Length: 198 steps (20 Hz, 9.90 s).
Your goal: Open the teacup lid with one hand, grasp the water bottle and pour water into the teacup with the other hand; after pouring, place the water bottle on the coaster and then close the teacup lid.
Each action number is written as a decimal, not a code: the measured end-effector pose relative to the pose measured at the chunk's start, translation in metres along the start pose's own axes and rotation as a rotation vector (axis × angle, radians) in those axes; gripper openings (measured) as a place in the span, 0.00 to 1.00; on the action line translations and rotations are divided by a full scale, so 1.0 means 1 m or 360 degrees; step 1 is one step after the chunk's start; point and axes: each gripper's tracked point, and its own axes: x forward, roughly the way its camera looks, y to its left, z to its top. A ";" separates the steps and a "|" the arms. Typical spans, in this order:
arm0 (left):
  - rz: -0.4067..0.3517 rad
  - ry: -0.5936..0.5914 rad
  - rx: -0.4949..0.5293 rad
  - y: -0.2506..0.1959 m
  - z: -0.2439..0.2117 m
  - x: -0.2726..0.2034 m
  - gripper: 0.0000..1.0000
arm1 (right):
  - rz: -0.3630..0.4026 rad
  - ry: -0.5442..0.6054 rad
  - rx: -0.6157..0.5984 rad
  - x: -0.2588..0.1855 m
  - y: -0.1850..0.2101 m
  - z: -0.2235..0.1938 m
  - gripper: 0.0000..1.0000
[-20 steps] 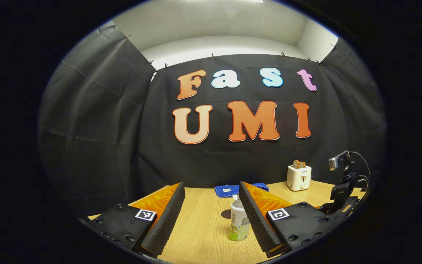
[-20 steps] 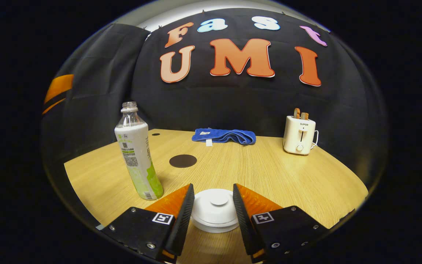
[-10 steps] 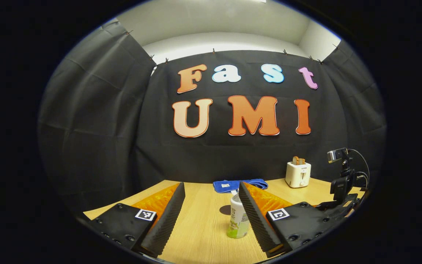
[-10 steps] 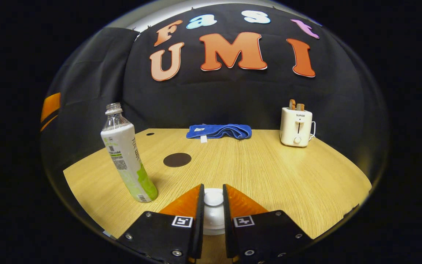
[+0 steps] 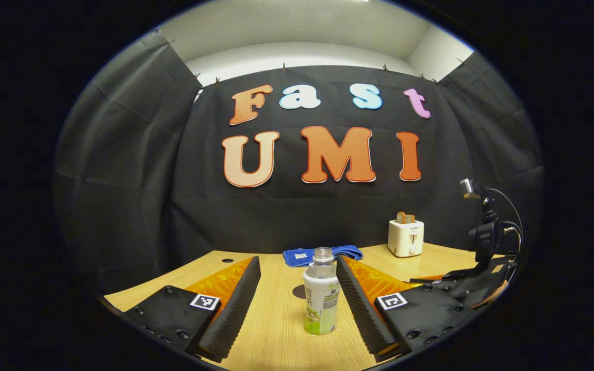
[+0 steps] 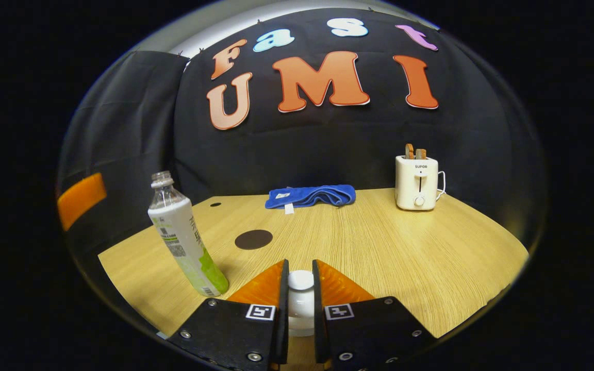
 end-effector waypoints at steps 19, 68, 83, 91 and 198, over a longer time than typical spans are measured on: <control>-0.0230 0.0328 -0.0026 -0.033 -0.105 0.064 0.93 | -0.0127 -0.0260 0.0167 -0.027 -0.060 0.077 0.20; -0.0536 0.0256 0.2272 -0.067 -0.129 0.099 0.60 | -0.0224 -0.0126 0.0085 -0.008 -0.120 0.038 0.20; -0.0527 0.0116 0.2701 -0.066 -0.115 0.098 0.63 | -0.0215 -0.0103 0.0019 -0.013 -0.121 0.027 0.20; -0.0512 0.0063 0.2814 -0.067 -0.106 0.099 0.62 | -0.0209 -0.0112 0.0010 -0.016 -0.120 0.029 0.20; -0.0116 -0.0123 0.0350 -0.032 -0.008 0.134 0.63 | 0.0098 -0.0256 -0.0265 -0.029 -0.028 0.064 0.20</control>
